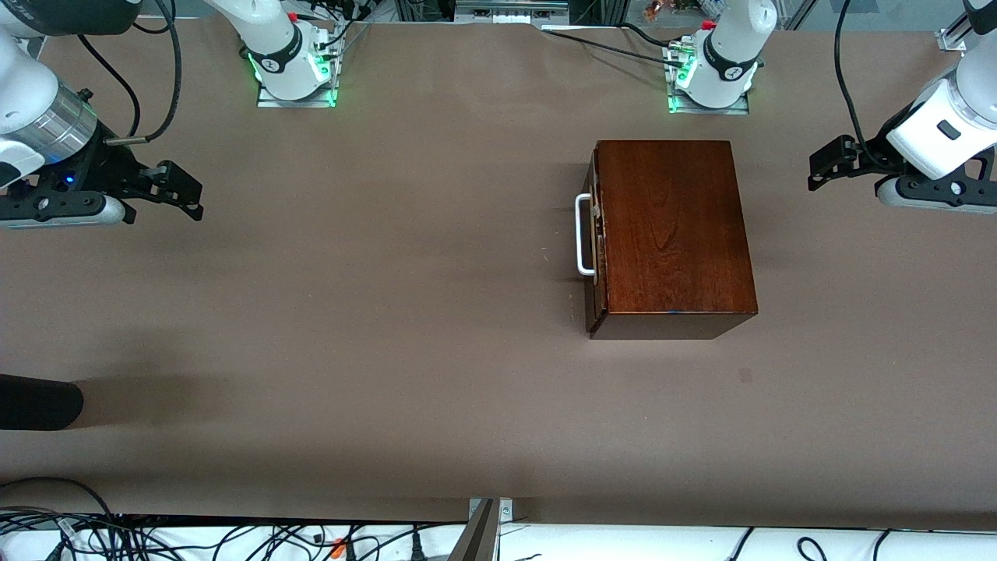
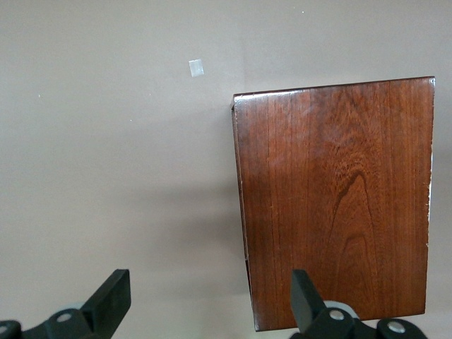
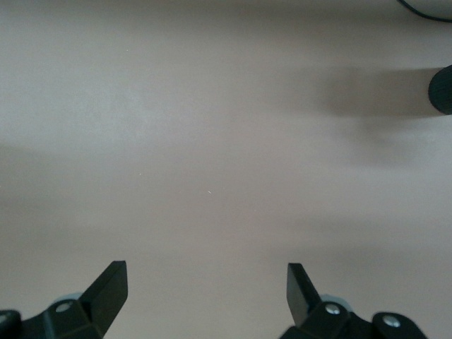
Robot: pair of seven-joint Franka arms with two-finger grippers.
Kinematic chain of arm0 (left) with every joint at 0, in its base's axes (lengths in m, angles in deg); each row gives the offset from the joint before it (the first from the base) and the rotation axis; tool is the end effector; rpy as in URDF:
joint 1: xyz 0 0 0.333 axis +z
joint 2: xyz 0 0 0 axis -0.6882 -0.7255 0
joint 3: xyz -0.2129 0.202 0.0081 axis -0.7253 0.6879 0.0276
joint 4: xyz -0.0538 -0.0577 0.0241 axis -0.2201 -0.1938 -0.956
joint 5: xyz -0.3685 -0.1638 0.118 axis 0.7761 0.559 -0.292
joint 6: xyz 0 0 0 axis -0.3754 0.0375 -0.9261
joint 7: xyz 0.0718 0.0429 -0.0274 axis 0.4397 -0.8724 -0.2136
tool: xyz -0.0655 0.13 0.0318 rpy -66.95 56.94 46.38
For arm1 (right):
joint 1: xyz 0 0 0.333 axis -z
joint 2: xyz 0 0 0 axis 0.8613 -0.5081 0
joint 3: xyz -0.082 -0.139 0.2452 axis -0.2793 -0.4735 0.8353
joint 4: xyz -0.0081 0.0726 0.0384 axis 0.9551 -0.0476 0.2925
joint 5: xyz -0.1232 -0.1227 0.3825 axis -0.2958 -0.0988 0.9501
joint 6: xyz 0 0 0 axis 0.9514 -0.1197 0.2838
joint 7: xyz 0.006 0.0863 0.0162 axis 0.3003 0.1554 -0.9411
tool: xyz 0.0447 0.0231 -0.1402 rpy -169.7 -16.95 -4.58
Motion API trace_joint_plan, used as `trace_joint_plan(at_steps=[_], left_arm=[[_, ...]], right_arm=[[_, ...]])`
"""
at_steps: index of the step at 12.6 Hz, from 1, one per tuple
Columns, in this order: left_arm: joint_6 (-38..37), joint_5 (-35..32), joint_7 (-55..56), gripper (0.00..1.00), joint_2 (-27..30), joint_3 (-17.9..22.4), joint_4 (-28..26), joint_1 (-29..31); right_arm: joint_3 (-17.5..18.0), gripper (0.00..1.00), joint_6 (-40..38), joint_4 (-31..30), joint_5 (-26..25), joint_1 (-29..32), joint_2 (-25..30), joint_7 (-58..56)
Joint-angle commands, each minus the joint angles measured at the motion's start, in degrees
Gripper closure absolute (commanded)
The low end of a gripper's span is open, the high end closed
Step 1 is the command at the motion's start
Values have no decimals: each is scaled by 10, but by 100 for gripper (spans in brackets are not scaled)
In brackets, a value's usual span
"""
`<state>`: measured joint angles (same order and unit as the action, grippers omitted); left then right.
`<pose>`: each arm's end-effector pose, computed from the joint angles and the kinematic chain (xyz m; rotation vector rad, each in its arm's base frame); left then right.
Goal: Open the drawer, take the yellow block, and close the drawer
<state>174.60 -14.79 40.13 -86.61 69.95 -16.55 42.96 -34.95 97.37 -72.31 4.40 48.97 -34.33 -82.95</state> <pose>0.5645 -0.0392 0.5271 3.1183 -0.1073 -0.1257 0.6003 0.0815 0.5236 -3.1260 -0.0851 -0.1284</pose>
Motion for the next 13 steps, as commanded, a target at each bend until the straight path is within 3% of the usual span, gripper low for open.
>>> trace_joint_plan(at_steps=[1,13], left_arm=[[-14,-8,-9,0,-8,0,19,-3],[-64,-3,-9,0,-24,-3,28,-4]], right_arm=[[3,0,-6,12,11,5,-5,5],[3,0,-6,12,11,5,-5,5]])
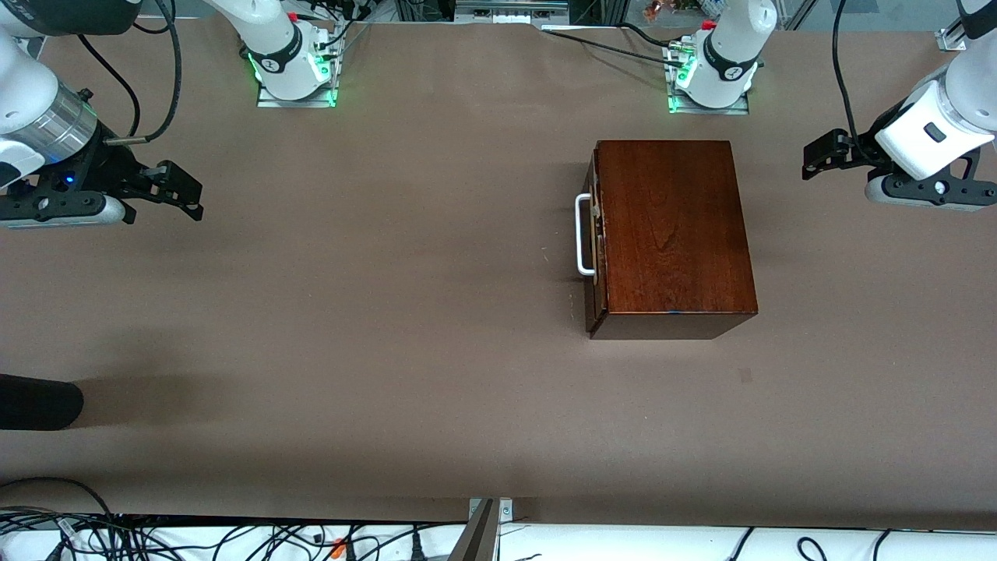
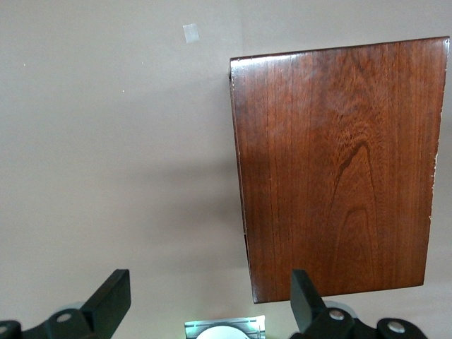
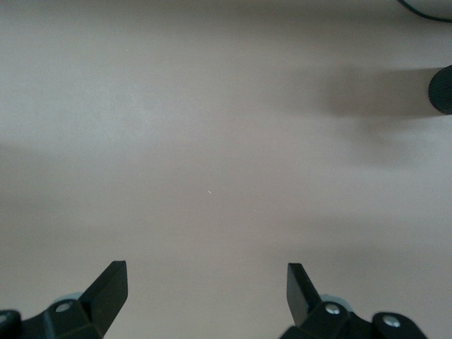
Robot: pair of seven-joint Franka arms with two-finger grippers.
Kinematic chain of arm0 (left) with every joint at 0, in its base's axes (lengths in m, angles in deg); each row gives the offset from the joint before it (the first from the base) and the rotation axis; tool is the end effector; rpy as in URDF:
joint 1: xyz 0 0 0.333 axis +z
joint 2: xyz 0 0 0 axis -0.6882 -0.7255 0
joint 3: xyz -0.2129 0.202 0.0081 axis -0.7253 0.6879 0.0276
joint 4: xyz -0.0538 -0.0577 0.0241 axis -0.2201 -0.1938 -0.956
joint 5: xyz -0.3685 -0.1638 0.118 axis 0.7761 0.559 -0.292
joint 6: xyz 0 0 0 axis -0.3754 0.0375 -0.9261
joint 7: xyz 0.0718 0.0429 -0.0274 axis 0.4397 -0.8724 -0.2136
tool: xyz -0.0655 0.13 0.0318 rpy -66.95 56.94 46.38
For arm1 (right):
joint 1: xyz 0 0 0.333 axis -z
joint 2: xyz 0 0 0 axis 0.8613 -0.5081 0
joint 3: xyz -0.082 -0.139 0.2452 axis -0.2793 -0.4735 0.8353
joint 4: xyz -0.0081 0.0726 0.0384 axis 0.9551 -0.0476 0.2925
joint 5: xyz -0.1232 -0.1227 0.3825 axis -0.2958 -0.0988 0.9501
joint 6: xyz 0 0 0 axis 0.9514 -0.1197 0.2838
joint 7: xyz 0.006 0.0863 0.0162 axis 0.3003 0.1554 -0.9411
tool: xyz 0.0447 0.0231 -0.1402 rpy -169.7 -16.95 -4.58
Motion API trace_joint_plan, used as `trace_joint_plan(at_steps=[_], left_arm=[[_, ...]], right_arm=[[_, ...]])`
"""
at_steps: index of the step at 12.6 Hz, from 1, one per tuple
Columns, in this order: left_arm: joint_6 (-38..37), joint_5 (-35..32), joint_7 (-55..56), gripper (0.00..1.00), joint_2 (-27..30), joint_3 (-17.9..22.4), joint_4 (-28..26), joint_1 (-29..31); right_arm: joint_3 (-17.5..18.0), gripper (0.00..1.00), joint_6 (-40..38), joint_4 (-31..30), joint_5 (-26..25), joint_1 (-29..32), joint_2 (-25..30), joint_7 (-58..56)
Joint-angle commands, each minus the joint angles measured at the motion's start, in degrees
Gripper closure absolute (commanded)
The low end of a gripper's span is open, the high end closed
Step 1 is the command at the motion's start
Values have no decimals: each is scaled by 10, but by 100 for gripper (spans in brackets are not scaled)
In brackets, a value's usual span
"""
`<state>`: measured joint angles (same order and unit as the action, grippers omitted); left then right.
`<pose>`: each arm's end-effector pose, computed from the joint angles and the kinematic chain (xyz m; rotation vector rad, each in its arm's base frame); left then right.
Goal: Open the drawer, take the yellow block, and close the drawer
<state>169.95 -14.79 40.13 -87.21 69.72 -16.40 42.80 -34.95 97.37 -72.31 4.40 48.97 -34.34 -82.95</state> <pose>0.5536 -0.0424 0.5169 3.1117 -0.1189 -0.2646 0.6004 0.0815 0.5235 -3.1260 -0.0851 -0.1282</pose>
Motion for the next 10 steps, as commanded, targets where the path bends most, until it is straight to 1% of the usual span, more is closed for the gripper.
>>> trace_joint_plan(at_steps=[1,3,4,6,7,8,10], left_arm=[[-18,-3,-10,0,-29,0,27,-3],[-16,-4,-12,0,-31,-1,28,-4],[-15,-4,-5,0,-31,-11,28,-6],[-12,-10,0,0,-36,-52,27,-7],[-8,-10,20,0,-45,-74,27,-7],[7,-8,50,0,-56,-93,27,-8],[40,-10,120,0,-77,-146,28,-12]], right_arm=[[3,0,-6,12,11,5,-5,5],[3,0,-6,12,11,5,-5,5],[3,0,-6,12,11,5,-5,5],[3,0,-6,12,11,5,-5,5],[3,0,-5,12,11,5,-5,5],[3,0,-5,12,11,5,-5,5],[3,0,-6,12,11,5,-5,5]])
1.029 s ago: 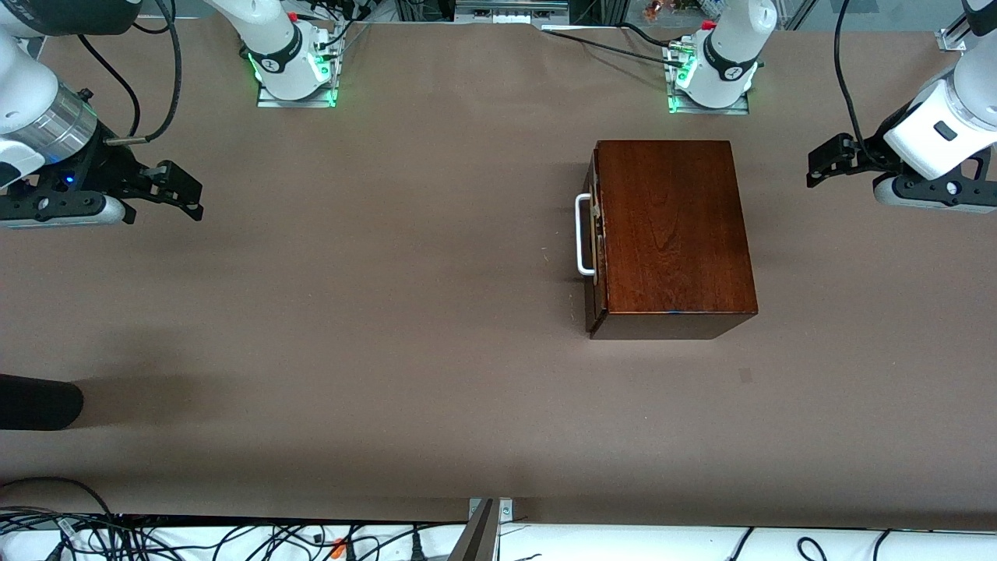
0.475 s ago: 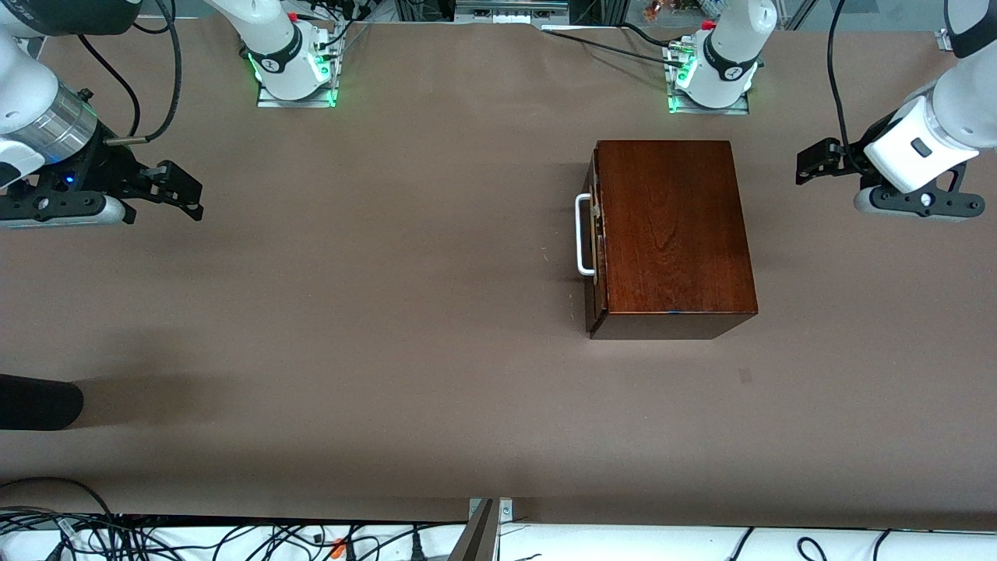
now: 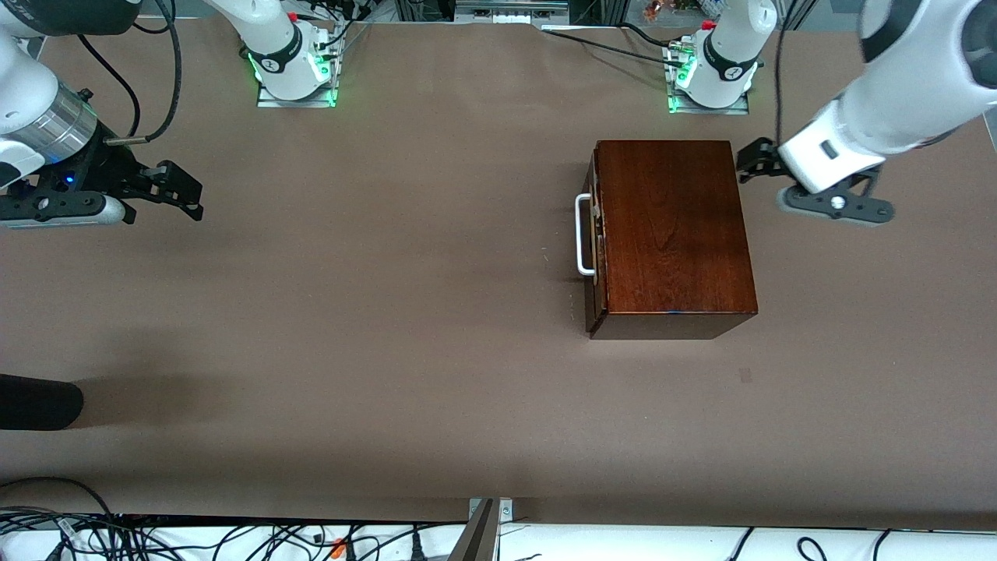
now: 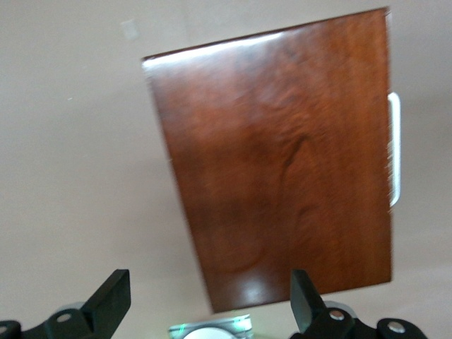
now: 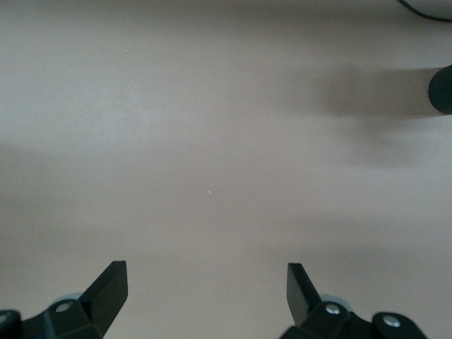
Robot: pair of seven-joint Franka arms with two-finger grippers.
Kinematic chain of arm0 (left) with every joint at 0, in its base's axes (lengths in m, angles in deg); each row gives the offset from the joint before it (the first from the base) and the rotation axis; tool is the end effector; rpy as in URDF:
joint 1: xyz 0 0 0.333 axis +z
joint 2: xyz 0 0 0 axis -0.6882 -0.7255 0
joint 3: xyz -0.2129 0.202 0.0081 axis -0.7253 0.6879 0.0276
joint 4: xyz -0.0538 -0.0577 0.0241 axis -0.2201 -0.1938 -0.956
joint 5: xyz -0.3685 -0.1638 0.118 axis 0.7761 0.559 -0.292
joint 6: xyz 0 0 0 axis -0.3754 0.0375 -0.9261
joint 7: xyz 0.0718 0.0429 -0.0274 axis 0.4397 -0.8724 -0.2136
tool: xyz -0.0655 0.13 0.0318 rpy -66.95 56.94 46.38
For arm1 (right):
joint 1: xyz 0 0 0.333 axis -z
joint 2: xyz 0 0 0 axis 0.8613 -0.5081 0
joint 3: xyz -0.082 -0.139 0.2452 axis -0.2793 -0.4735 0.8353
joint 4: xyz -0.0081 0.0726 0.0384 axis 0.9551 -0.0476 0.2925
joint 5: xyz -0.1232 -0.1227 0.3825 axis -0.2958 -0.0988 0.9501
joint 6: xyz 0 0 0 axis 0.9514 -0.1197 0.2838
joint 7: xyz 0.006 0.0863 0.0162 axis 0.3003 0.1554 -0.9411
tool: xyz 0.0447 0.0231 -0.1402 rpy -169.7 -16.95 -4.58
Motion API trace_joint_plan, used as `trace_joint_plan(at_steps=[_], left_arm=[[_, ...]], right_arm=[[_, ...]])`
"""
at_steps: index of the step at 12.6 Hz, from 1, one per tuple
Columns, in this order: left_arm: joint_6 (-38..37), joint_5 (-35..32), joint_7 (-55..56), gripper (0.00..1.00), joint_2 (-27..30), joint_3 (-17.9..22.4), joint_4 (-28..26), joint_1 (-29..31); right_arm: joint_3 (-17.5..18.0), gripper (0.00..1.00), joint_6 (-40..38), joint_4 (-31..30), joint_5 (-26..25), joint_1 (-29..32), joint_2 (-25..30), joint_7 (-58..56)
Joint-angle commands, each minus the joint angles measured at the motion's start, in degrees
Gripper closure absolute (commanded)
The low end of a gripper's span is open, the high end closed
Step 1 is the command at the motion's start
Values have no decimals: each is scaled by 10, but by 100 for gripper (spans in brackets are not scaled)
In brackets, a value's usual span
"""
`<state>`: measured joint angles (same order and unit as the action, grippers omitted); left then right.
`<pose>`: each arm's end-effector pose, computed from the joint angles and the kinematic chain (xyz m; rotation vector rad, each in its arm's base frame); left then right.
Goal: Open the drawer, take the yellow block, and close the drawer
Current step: 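Reach the left gripper to the metal drawer handle of the wooden box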
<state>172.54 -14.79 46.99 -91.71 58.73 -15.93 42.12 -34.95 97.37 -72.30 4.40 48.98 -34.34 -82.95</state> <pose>0.5546 -0.1567 0.4801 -3.1160 0.2500 0.3071 0.6004 0.0814 0.5236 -3.1260 -0.0848 -0.1284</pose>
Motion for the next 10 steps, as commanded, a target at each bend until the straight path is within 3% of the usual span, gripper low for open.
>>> trace_joint_plan(at_steps=[1,8,10], left_arm=[[28,-11,91,0,-43,-55,23,-12],[133,-53,329,0,-141,-66,24,-172],[149,-81,375,0,-177,-66,48,-204]], right_arm=[[3,0,-5,12,11,5,-5,5],[3,0,-5,12,11,5,-5,5],[3,0,-5,12,11,5,-5,4]])
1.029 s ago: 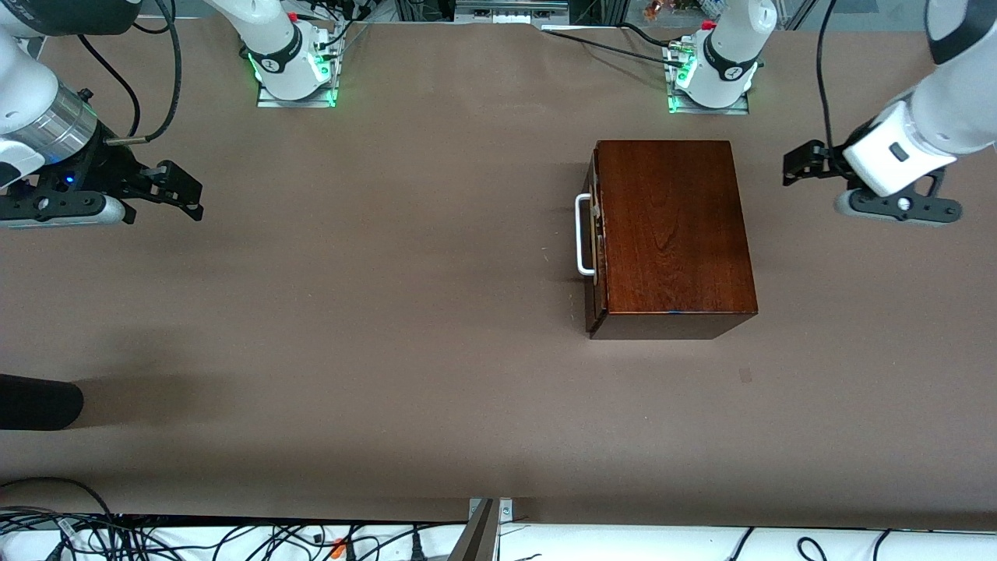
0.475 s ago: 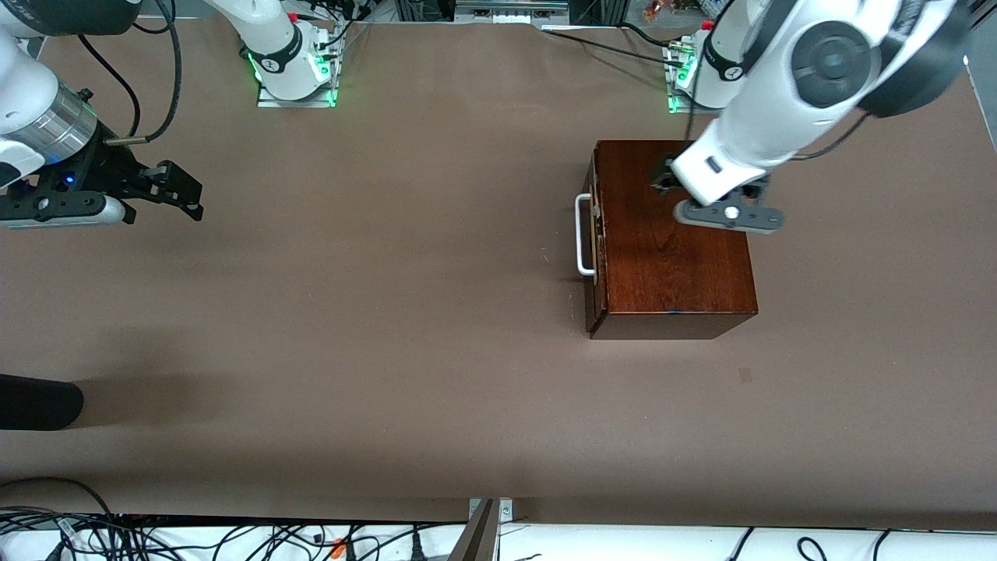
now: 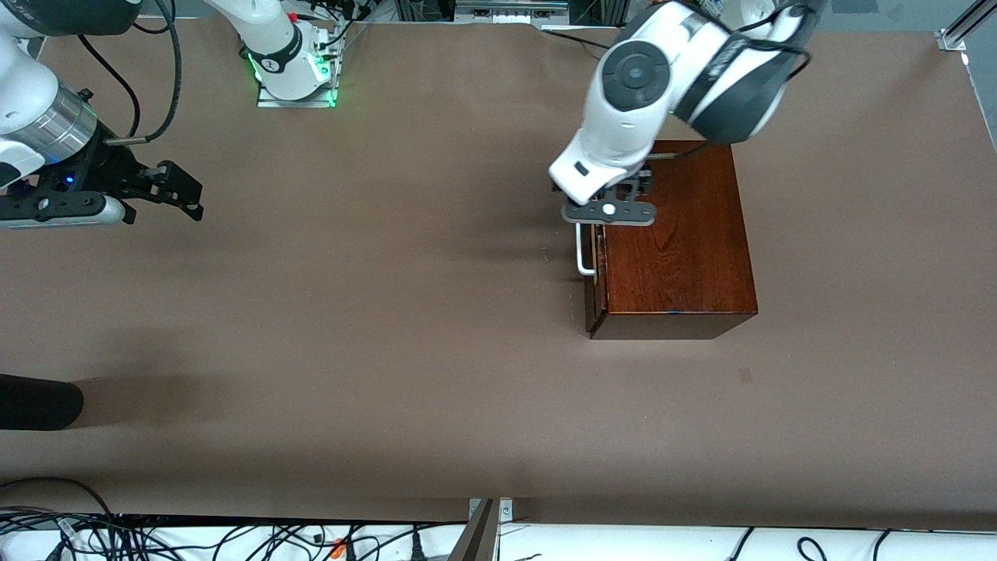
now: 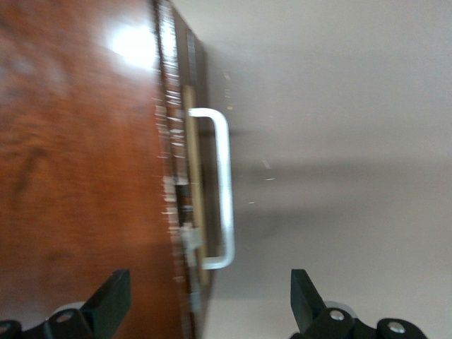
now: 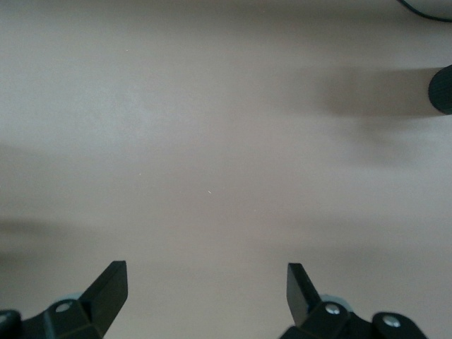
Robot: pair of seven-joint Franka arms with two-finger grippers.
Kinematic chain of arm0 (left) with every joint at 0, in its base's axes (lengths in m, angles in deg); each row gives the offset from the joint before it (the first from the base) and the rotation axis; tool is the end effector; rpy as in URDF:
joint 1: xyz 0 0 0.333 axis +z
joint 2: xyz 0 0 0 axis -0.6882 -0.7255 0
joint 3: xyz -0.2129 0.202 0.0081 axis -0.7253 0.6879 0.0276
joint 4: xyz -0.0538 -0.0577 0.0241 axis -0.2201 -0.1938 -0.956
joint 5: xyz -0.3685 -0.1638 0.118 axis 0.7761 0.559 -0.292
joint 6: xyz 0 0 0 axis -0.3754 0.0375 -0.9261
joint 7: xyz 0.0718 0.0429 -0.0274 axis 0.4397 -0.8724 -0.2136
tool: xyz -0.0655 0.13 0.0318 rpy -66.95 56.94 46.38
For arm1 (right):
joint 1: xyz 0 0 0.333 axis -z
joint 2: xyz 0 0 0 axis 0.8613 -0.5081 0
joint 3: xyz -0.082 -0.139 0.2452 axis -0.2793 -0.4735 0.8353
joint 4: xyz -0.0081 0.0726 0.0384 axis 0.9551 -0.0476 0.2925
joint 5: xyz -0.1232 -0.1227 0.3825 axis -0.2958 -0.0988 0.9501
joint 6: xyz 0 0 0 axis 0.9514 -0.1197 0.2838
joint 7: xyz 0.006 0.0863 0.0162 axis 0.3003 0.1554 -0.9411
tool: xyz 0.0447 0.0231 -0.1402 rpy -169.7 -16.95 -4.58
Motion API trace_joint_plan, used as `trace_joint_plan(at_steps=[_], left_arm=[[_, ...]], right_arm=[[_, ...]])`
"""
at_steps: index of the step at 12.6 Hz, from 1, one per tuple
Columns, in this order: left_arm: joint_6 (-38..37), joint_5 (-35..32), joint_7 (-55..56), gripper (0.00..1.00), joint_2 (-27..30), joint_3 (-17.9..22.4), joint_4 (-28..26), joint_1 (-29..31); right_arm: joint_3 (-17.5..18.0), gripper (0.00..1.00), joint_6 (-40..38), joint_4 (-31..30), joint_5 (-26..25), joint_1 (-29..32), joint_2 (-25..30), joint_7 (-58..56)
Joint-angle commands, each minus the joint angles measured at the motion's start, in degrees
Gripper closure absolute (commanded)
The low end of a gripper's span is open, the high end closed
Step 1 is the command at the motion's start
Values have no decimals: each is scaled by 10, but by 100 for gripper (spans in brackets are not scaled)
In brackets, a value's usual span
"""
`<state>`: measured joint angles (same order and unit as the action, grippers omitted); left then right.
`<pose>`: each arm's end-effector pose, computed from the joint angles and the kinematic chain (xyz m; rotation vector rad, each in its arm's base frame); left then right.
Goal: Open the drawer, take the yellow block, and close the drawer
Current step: 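Reach the left gripper to the metal drawer handle of the wooden box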
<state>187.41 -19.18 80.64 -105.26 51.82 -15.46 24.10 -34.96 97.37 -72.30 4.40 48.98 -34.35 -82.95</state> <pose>0.4984 -0.4012 0.3655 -3.0826 0.0251 0.2219 0.6004 0.0813 0.5234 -3.1261 -0.0845 -0.1282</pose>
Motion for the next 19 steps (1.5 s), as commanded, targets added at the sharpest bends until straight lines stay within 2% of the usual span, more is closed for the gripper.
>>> trace_joint_plan(at_steps=[1,7,10,19], left_arm=[[1,-66,63,0,-62,4,58,-43],[21,-188,160,0,-138,5,65,-107],[21,-199,170,0,-165,8,59,-112],[17,-215,171,0,-182,23,51,-109]], right_arm=[[3,0,-6,12,11,5,-5,5],[3,0,-5,12,11,5,-5,5],[3,0,-5,12,11,5,-5,5],[3,0,-7,12,11,5,-5,4]])
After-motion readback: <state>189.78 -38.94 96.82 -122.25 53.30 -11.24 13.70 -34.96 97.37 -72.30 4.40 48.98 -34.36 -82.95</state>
